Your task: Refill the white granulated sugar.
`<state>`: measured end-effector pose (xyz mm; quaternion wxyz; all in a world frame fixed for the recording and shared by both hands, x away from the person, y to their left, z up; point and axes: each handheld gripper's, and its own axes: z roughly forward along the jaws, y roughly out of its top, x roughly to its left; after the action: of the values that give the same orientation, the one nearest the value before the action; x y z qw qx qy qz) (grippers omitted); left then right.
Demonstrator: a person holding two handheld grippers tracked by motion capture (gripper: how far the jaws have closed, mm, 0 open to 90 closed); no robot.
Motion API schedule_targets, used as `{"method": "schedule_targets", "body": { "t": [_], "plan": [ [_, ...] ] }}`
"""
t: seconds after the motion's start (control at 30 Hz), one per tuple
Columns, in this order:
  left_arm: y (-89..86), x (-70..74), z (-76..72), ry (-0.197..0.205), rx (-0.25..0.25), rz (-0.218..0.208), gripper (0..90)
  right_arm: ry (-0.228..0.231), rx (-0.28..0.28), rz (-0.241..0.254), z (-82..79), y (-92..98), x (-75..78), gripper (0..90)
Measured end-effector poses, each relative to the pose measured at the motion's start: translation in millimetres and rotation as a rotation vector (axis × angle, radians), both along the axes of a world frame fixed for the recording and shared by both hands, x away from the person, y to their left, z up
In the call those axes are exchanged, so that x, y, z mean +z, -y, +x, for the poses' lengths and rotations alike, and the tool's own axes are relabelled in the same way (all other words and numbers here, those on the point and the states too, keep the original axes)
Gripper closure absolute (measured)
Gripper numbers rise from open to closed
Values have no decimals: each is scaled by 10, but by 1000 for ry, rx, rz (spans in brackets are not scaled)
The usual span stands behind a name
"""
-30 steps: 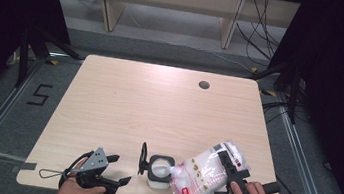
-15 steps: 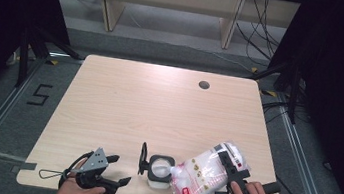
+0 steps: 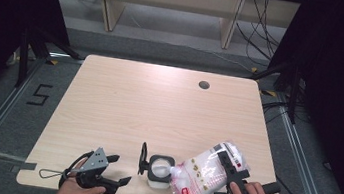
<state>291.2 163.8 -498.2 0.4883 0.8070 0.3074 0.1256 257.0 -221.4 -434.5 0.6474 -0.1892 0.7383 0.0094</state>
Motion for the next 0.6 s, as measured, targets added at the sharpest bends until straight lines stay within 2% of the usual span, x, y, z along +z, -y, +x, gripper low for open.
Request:
{"method": "schedule_targets", "body": {
  "t": [0.1, 0.23, 0.3, 0.33, 0.47, 0.6],
  "plan": [
    [0, 1, 13, 3, 2, -6, 167, 6, 5, 5, 1, 0, -3, 462],
    [-5, 6, 0, 1, 1, 8, 167, -1, -3, 2, -3, 0, 0, 462],
    [0, 1, 13, 5, 1, -8, 167, 6, 2, 6, -2, 0, -4, 463],
    [0, 0, 11, 3, 1, -2, 167, 7, 3, 5, -3, -1, -3, 463],
    [-3, 4, 9, 2, 0, -2, 167, 12, 18, -13, 4, -9, 11, 463],
    [-3, 3, 1, 1, -2, 4, 167, 4, 6, 2, 2, 1, -1, 463]
  ]
}}
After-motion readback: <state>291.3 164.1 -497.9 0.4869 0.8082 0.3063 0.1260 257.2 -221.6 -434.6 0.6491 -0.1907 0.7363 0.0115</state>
